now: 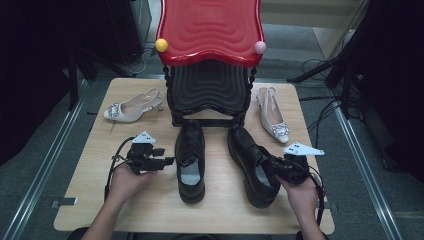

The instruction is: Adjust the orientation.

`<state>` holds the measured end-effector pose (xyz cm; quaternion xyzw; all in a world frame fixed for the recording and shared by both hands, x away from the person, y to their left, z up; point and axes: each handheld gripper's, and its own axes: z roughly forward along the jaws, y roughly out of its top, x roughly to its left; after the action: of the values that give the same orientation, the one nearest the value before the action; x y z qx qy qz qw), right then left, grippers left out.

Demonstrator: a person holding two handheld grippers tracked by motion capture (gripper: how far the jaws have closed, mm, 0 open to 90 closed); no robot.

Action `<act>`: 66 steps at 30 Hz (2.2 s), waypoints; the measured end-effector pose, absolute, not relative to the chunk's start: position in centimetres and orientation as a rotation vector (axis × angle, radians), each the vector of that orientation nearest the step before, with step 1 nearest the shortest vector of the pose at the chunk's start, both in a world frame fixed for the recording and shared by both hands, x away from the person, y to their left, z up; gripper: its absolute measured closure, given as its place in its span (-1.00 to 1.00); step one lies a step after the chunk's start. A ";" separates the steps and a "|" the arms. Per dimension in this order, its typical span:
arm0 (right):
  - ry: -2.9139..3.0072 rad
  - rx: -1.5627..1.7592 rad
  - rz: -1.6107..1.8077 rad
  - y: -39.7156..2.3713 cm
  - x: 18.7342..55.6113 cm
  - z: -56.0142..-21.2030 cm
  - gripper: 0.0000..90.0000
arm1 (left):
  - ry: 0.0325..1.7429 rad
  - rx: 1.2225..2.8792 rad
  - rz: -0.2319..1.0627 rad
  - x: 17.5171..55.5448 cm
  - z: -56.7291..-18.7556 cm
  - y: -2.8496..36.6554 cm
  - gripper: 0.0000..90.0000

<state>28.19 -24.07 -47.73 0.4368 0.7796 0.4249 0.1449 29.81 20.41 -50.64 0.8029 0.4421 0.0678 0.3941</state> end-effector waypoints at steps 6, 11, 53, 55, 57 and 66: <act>2.261 1.208 1.179 -21.9 28.8 -47.1 0.88 | 1.118 2.036 0.170 29.7 -50.6 20.4 -0.05; 2.298 1.169 1.151 -19.4 29.5 -47.0 0.88 | 1.117 2.038 0.173 29.7 -50.5 20.4 -0.05; 2.462 1.095 1.273 -18.5 27.8 -47.2 1.00 | 1.092 2.049 0.105 29.7 -51.3 20.2 0.66; 2.521 1.103 1.224 -18.1 28.2 -48.1 1.00 | 1.093 2.052 0.104 29.8 -51.3 20.2 0.68; 2.532 1.108 1.198 -17.8 28.2 -48.5 1.00 | 1.092 2.055 0.098 29.8 -51.4 20.2 0.70; 2.553 1.117 1.240 -17.1 28.1 -48.9 1.00 | 1.084 2.067 0.081 29.8 -51.5 19.9 0.71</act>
<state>28.11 -17.08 -48.86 0.3657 0.8361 0.4063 0.0458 29.84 19.94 -51.53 0.8140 0.4270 0.0318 0.3924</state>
